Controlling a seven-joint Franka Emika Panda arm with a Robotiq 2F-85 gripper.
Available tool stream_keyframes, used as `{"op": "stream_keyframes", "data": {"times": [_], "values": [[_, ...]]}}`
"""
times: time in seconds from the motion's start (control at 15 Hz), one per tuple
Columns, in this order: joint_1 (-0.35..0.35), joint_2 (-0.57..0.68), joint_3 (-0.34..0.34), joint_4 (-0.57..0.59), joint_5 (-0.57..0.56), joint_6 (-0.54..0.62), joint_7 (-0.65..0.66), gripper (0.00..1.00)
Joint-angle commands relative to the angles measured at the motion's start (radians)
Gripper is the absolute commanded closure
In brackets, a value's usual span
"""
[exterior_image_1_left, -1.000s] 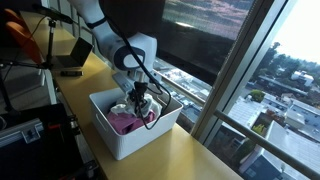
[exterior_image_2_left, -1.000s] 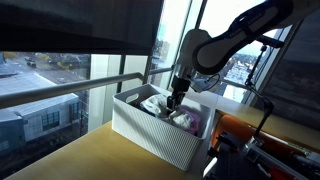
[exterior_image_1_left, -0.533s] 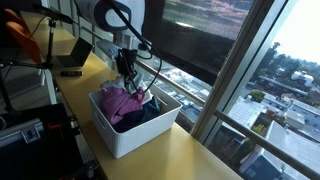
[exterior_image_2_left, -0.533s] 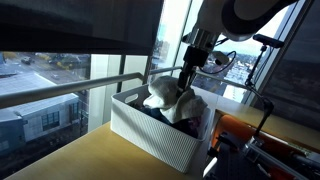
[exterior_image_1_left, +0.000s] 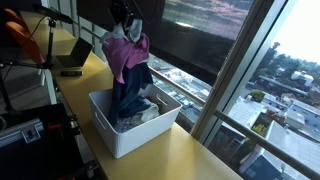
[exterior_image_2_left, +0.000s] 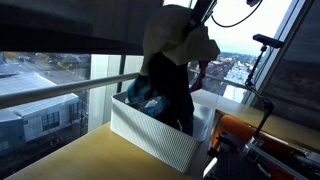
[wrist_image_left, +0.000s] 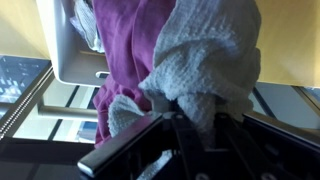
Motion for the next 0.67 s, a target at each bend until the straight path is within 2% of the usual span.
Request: {"op": "stream_keyframes", "data": {"times": [0.0, 0.33, 0.6], "values": [[0.057, -0.040, 0.070, 0.119, -0.047, -0.074, -0.008, 0.95], [0.140, 0.006, 0.201, 0.344, -0.122, -0.173, 0.011, 0.95], [0.186, 0.126, 0.311, 0.554, -0.206, -0.253, 0.054, 0.95]]}}
